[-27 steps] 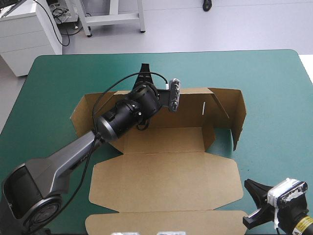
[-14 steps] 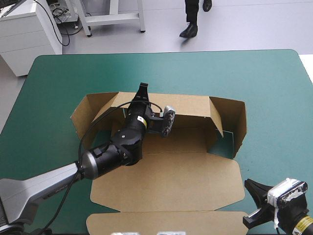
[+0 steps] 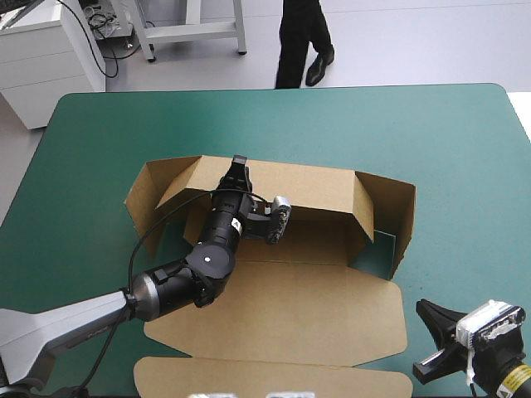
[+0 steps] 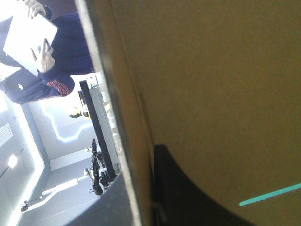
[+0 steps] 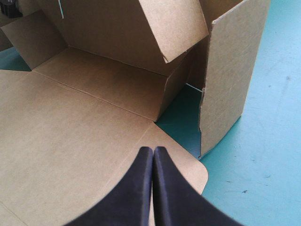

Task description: Fold the box

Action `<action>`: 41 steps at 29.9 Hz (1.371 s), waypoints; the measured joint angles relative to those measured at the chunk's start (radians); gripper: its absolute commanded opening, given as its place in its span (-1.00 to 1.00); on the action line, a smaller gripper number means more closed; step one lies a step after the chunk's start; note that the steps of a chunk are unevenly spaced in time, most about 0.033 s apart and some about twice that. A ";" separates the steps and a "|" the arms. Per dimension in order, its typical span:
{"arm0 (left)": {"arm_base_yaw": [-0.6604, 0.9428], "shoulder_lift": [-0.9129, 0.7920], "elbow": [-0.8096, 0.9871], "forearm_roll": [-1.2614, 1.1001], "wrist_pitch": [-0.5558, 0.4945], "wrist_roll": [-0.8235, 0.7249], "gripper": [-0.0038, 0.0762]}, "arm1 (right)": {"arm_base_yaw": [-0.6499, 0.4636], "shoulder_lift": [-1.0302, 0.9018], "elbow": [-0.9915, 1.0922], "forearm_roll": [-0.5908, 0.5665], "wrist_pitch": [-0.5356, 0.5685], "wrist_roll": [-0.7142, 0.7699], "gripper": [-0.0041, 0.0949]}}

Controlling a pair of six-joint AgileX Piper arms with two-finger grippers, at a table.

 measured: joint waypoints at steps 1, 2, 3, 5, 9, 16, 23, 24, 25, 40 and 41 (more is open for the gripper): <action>0.000 0.001 -0.005 -0.003 0.000 0.000 -0.92 | 0.000 0.000 0.000 -0.007 0.000 0.011 -0.95; 0.000 0.002 -0.011 -0.008 0.000 0.000 -0.92 | 0.000 0.000 0.000 -0.015 -0.002 0.020 -0.95; 0.000 0.002 -0.018 -0.015 0.000 0.000 -0.92 | 0.000 0.000 0.000 -0.017 -0.002 0.025 -0.95; 0.000 0.008 -0.032 -0.031 0.003 0.000 -0.92 | 0.000 0.000 0.000 -0.020 -0.002 0.030 -0.95; 0.000 0.024 -0.055 -0.049 0.013 0.000 -0.92 | 0.000 0.000 0.000 -0.023 -0.002 0.034 -0.94; 0.001 0.050 -0.078 -0.070 0.033 0.000 -0.92 | 0.000 0.000 0.000 -0.068 -0.002 0.084 -0.91; 0.001 0.061 -0.107 -0.090 0.045 -0.001 -0.92 | 0.000 0.009 -0.061 -0.178 0.013 0.151 -0.61; 0.001 0.062 -0.113 -0.102 0.045 0.000 -0.92 | 0.000 0.016 -0.077 -0.196 0.028 0.158 -0.55; 0.001 0.062 -0.119 -0.114 0.044 0.004 -0.92 | 0.000 0.027 -0.098 -0.220 0.045 0.164 -0.49; 0.001 0.063 -0.133 -0.157 0.042 0.055 -0.92 | 0.000 0.433 -0.485 -0.342 0.201 0.210 -0.23; 0.001 0.063 -0.133 -0.157 0.042 0.056 -0.92 | 0.000 0.474 -0.523 -0.352 0.222 0.209 -0.22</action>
